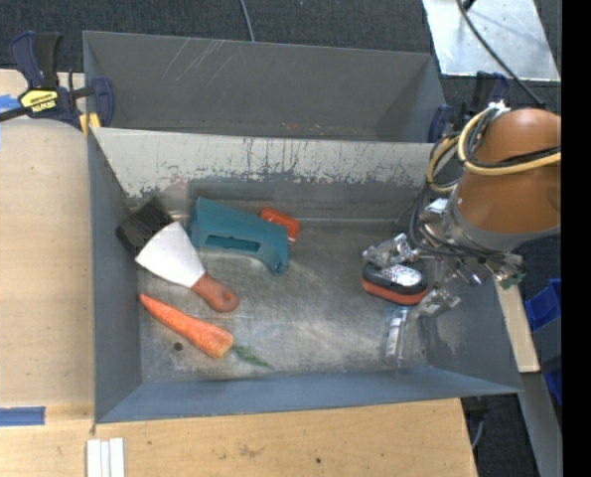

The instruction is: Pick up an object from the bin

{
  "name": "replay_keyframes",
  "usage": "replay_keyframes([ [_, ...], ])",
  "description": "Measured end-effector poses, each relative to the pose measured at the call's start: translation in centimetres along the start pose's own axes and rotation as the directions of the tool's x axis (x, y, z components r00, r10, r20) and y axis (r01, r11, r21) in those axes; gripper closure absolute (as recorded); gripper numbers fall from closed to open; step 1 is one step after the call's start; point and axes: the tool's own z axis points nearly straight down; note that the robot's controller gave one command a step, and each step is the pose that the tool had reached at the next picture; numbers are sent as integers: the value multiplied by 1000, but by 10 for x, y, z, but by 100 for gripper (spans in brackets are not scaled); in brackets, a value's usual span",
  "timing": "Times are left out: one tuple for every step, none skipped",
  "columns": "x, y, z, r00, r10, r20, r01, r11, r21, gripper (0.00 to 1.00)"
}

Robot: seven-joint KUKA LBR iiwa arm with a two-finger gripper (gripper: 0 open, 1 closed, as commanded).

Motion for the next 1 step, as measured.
replay_keyframes([
  [-24, 45, -77, 1000, 4, 2, -4, 1000, 4, 100],
])
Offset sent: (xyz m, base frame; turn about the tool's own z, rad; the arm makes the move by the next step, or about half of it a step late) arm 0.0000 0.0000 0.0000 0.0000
